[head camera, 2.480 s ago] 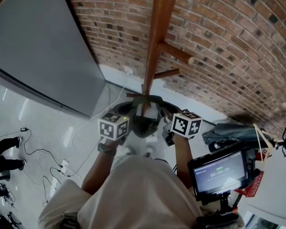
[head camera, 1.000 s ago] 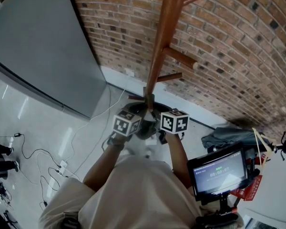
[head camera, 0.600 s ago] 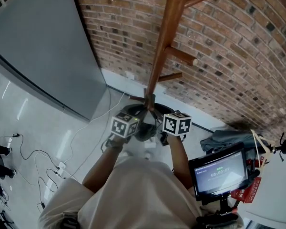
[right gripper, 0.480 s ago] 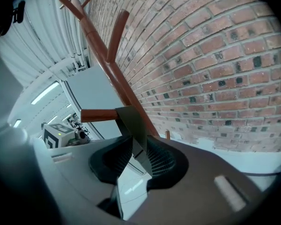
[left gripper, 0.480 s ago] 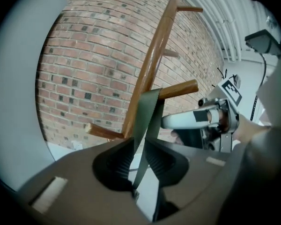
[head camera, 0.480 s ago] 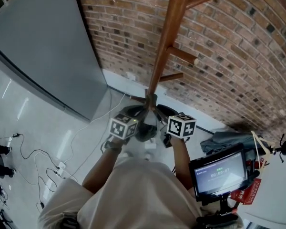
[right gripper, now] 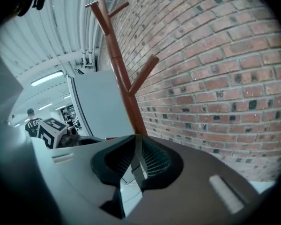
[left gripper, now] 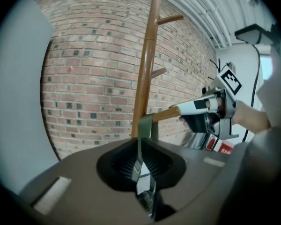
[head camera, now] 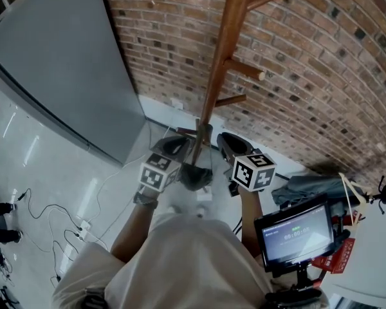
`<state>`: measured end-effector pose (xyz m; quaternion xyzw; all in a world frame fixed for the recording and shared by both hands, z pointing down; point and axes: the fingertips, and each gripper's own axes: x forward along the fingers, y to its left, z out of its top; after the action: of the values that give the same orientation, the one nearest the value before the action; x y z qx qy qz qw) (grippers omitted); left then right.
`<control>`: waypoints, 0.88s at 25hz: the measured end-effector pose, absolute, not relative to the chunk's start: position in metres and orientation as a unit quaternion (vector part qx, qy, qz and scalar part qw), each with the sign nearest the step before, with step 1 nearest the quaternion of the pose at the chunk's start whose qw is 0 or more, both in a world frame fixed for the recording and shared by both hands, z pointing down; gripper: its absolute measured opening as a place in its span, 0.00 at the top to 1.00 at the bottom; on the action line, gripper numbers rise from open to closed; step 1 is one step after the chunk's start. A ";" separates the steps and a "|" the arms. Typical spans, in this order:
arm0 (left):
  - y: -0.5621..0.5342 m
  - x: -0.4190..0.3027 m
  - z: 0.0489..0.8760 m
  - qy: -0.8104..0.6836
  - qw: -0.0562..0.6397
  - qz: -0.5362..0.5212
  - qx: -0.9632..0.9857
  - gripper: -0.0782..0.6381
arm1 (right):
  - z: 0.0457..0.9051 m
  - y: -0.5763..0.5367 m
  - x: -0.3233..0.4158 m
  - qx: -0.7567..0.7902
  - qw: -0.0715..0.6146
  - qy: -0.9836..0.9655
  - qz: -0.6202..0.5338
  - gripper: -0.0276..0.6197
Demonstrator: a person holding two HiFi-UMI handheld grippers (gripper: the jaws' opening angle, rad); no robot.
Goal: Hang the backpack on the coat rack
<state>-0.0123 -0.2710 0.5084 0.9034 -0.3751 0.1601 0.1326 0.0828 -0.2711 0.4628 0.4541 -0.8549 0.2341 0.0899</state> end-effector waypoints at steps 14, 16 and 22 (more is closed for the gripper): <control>-0.266 -0.029 0.386 -0.424 -0.042 0.121 0.896 0.89 | 0.364 -0.265 0.076 0.478 0.051 -0.871 0.104 0.95; -0.264 -0.030 0.371 -0.428 -0.054 0.108 0.896 0.89 | 0.348 -0.264 0.076 0.478 0.042 -0.873 0.088 0.95; -0.259 -0.035 0.334 -0.437 -0.090 0.084 0.891 0.89 | 0.316 -0.255 0.071 0.470 0.039 -0.880 0.054 0.96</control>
<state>-0.0346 -0.2592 0.3341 0.8910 -0.4370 0.0844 -0.0899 0.0713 -0.2554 0.3159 0.4698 -0.8803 0.0542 0.0387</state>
